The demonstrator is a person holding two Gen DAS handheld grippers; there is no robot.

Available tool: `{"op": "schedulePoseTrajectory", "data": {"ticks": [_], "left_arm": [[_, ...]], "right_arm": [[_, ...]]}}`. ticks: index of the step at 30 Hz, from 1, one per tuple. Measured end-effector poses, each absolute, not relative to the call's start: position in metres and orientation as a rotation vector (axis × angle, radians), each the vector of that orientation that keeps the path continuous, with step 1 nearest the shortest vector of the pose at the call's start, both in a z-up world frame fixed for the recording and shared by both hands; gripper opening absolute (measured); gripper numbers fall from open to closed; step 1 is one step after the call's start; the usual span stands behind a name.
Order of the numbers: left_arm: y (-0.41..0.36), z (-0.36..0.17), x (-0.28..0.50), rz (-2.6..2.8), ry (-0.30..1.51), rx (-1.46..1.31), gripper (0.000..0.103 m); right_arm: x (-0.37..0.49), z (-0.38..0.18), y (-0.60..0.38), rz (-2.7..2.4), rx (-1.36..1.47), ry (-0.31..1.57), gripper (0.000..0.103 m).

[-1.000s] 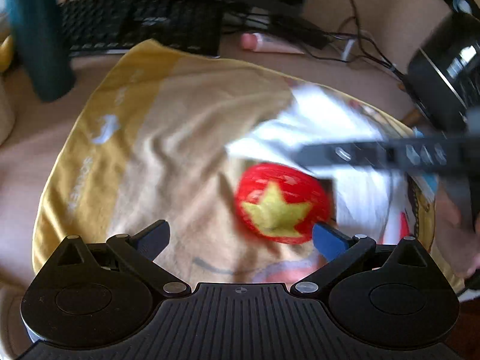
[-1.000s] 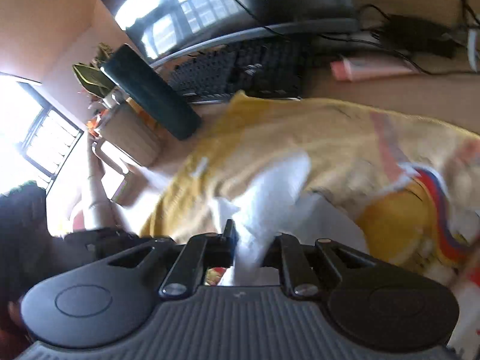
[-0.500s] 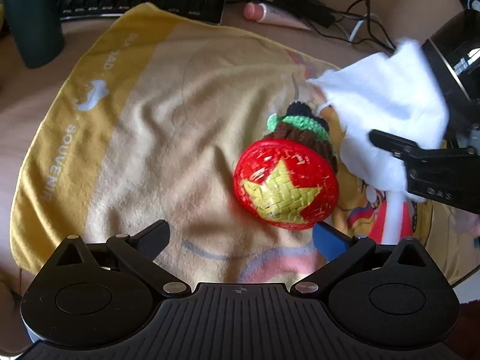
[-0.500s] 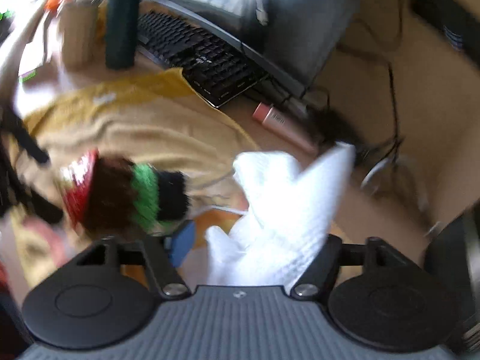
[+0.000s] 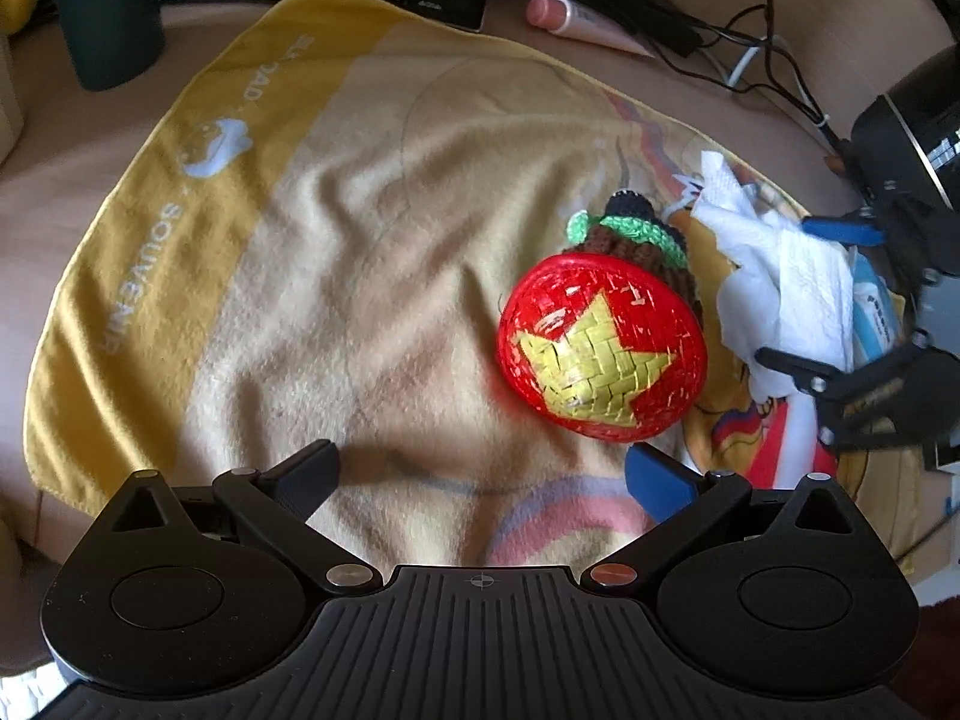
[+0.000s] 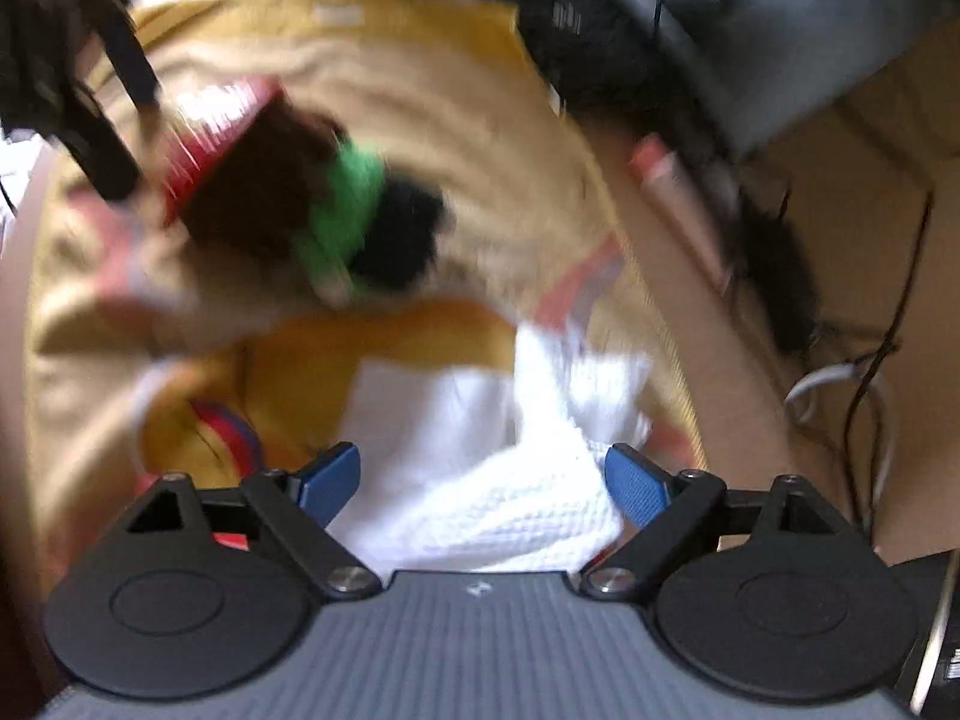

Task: Organize soft objects
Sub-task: 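Rub the white tissue over the doll's red hat with the right gripper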

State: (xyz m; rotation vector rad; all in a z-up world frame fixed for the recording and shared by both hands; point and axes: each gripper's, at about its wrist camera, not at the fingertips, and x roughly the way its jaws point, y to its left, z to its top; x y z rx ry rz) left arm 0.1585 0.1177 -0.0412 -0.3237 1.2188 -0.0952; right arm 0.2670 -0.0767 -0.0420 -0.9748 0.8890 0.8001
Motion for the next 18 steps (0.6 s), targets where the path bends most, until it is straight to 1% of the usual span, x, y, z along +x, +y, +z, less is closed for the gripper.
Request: {"op": "schedulePoseTrajectory", "data": {"ticks": [1,3,4,5,6,7,8,9,12,15,17,18], "left_arm": [[0.118,-0.041,0.158,-0.094,1.218,-0.329,0.103],[0.12,-0.041,0.156,-0.09,1.217,-0.34,0.103],[0.121,-0.041,0.154,-0.086,1.216,-0.346,0.103],[0.122,-0.041,0.153,-0.081,1.215,-0.354,0.103],[0.123,-0.041,0.151,-0.076,1.212,-0.363,0.103],[0.124,-0.041,0.15,-0.072,1.208,-0.375,0.103],[0.126,-0.041,0.149,-0.07,1.204,-0.385,0.103],[0.127,-0.041,0.148,-0.069,1.199,-0.395,0.103],[0.13,-0.041,0.148,-0.081,1.189,-0.429,0.103],[0.131,-0.041,0.15,-0.093,1.19,-0.448,0.103],[0.13,-0.041,0.152,-0.093,1.203,-0.432,0.103],[0.128,-0.04,0.153,-0.091,1.211,-0.419,0.103]], "right_arm": [[0.277,-0.042,-0.079,0.81,-0.94,0.917,0.095],[0.297,-0.039,-0.083,0.819,-0.834,0.996,0.088],[0.304,-0.036,-0.086,0.822,-0.769,1.035,0.072],[0.308,-0.034,-0.09,0.825,-0.706,1.068,0.046],[0.31,-0.032,-0.093,0.816,-0.666,1.087,0.035],[0.309,-0.03,-0.095,0.798,-0.651,1.083,0.021],[0.308,-0.027,-0.097,0.781,-0.626,1.069,0.013],[0.307,-0.023,-0.099,0.764,-0.595,1.054,0.011],[0.304,-0.005,-0.104,0.757,-0.386,1.04,0.011],[0.293,0.015,-0.092,0.782,-0.201,0.985,0.012],[0.284,0.021,-0.081,0.845,-0.024,0.975,0.018],[0.28,0.021,-0.075,0.887,0.069,0.987,0.018]]}}
